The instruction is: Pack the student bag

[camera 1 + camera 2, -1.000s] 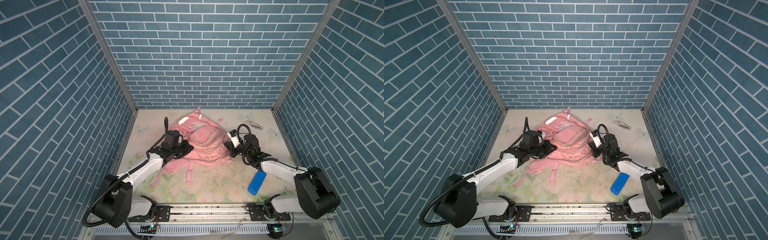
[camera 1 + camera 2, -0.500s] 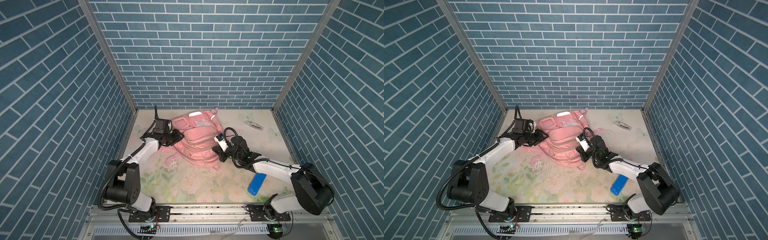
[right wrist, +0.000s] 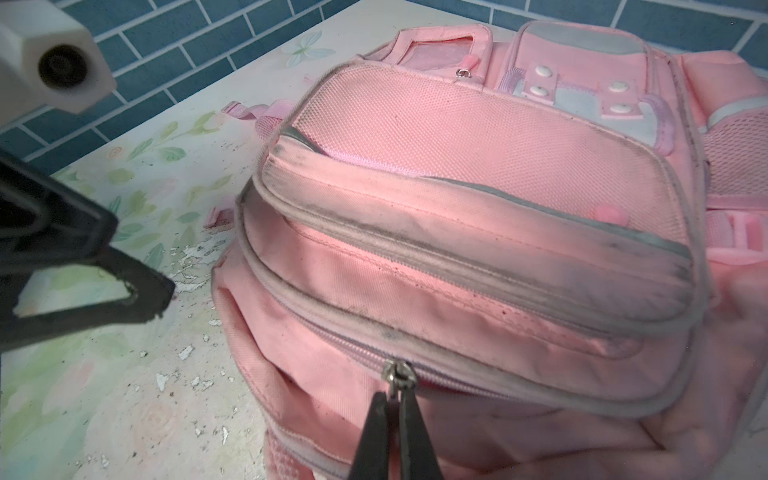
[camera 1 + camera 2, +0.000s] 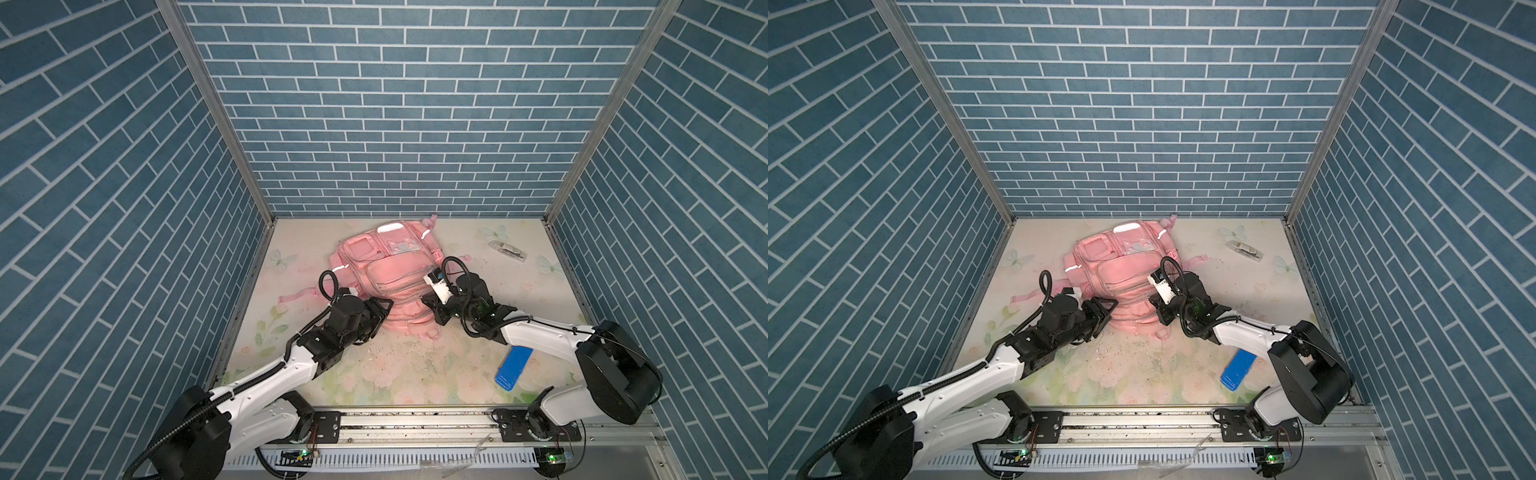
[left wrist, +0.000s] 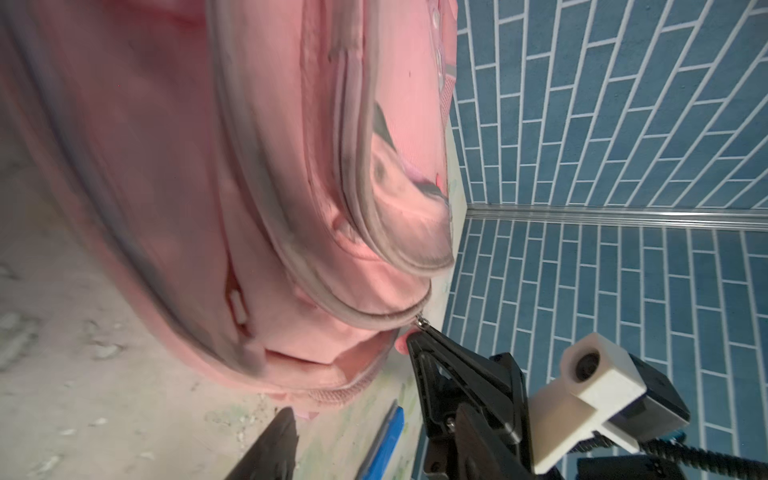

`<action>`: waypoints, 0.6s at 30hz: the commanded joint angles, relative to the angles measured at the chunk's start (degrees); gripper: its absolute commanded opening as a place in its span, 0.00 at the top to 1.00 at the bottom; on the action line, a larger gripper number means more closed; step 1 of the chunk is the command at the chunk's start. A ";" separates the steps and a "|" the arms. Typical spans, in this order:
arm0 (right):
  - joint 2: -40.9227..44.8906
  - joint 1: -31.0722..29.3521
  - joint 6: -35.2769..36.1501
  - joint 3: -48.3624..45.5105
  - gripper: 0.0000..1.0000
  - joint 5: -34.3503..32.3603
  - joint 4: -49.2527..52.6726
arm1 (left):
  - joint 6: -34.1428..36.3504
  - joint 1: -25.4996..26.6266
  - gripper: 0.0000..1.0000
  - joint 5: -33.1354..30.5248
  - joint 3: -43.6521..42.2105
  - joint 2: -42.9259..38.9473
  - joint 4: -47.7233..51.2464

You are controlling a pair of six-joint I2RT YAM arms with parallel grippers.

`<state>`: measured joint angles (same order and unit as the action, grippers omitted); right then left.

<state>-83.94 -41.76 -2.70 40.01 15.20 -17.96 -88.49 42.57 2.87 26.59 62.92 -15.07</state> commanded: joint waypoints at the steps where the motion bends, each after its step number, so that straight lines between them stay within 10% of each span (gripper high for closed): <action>1: 1.24 -1.04 1.16 0.10 1.00 -0.34 -0.47 | -9.68 2.78 0.38 -5.27 1.69 3.83 -8.19; 18: 1.91 -2.76 3.26 -1.03 1.00 -1.53 -0.54 | -15.25 6.64 0.38 -19.75 9.92 19.11 -6.53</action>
<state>-83.57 -43.44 -1.98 39.38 13.10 -18.00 -102.65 49.04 -13.13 33.89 80.42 -22.44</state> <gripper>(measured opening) 0.069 0.616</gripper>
